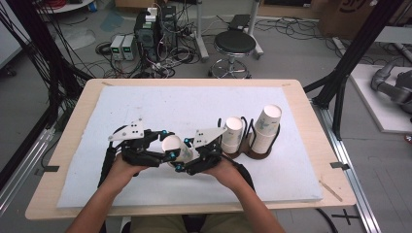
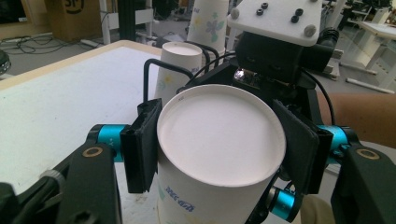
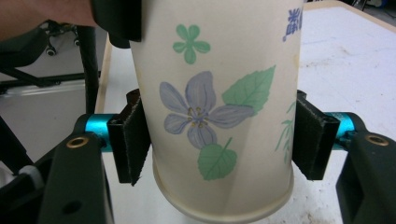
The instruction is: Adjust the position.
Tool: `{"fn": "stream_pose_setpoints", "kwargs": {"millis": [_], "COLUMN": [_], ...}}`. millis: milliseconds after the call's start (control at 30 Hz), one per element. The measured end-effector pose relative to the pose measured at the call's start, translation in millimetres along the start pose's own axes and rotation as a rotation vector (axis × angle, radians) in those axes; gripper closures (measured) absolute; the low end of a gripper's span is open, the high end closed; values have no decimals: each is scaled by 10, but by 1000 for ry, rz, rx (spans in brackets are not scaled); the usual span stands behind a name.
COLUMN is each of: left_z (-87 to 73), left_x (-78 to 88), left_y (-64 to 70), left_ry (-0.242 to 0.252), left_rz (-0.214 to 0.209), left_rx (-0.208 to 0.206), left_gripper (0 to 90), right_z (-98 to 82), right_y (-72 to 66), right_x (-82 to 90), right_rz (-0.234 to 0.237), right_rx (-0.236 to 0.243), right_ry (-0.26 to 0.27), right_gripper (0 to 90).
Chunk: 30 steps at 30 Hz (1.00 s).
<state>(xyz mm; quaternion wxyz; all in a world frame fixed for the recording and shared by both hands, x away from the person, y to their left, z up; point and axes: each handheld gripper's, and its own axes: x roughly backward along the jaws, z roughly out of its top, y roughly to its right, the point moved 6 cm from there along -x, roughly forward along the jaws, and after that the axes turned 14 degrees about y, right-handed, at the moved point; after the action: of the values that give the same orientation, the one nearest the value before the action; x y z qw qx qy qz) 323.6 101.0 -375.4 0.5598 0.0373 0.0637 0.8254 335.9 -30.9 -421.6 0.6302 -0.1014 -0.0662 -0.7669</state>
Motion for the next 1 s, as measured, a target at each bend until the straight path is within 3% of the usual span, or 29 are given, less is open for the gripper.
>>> {"fn": "stream_pose_setpoints", "kwargs": {"millis": [100,200,533,667,700,833,1000], "left_z": [-16,-13,18,10,7,-23,-58], "left_x": [-5,-6,82,88,86,78,65], "left_y": [2,-17,-23,-11,-7,14,23], "left_ry": [-4,-1,-37,-53,-55,-80,-108], "left_rz": [-9,17,-22,-42,-47,-73,-82], "left_rx": [5,32,6,1,5,-4,-10], "left_gripper": [350,152,149,156,156,159,165], "right_z": [-8,-3,68,109,121,141,161], "right_y": [-6,-1,34,34,27,17,17], "right_x": [13,42,160,167,164,147,114], "right_rz": [5,7,28,57,74,94,118], "right_rx": [6,8,57,71,78,94,132], "right_ry": [-22,-48,-161,-210,-247,-295,-406], "right_gripper": [331,334,336,336,336,335,335]}}
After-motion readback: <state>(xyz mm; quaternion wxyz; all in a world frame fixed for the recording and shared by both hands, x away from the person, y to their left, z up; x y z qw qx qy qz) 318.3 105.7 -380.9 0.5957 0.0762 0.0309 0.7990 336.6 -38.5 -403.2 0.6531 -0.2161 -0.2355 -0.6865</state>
